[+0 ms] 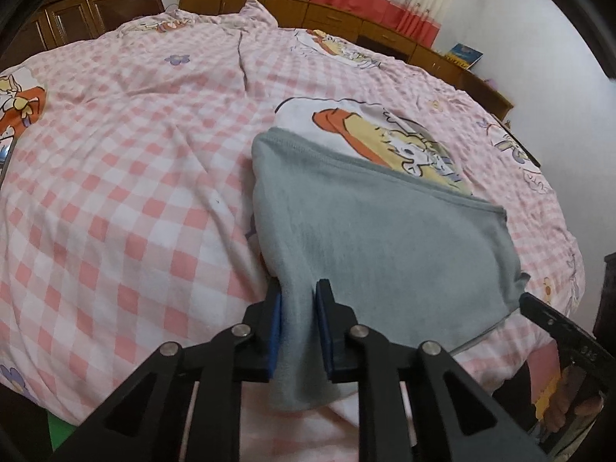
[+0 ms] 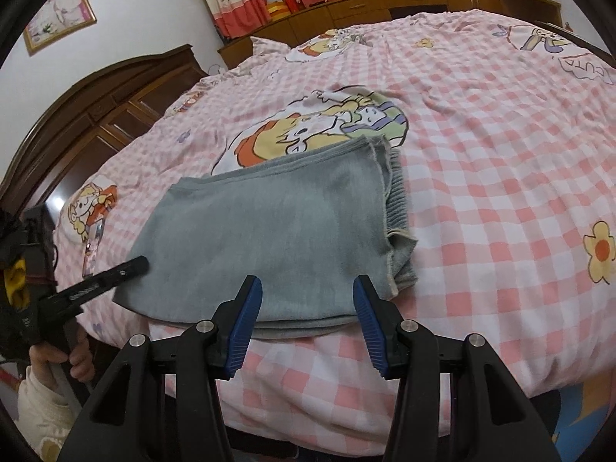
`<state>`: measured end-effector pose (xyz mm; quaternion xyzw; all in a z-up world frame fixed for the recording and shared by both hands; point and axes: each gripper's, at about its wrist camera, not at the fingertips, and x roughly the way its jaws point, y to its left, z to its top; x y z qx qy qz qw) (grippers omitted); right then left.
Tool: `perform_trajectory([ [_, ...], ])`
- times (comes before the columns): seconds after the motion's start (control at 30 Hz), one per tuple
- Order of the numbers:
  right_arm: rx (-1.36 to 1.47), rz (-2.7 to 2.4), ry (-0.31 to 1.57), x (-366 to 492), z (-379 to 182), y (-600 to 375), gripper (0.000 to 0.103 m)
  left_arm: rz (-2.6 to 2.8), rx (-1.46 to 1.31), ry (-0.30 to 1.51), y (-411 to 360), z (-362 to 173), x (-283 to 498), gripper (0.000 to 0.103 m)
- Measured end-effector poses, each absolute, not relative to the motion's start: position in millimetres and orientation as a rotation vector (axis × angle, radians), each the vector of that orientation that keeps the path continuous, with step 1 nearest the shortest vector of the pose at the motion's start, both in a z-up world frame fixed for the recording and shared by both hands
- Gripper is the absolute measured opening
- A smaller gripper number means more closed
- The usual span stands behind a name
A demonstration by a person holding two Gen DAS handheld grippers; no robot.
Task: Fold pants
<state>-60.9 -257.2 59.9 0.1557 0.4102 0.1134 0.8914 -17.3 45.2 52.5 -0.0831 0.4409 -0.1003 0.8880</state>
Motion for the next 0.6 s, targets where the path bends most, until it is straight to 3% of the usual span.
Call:
perform_trajectory([
  [0.27,0.396,0.227,0.820,-66,60,-279,0.051,-0.346,-0.186,0.804,20,105,-33,0.010],
  [0.6,0.467,0.215,0.772,-78,60,-314,0.051,-0.560,-0.006,0.758,-91,151,-37,0.010],
])
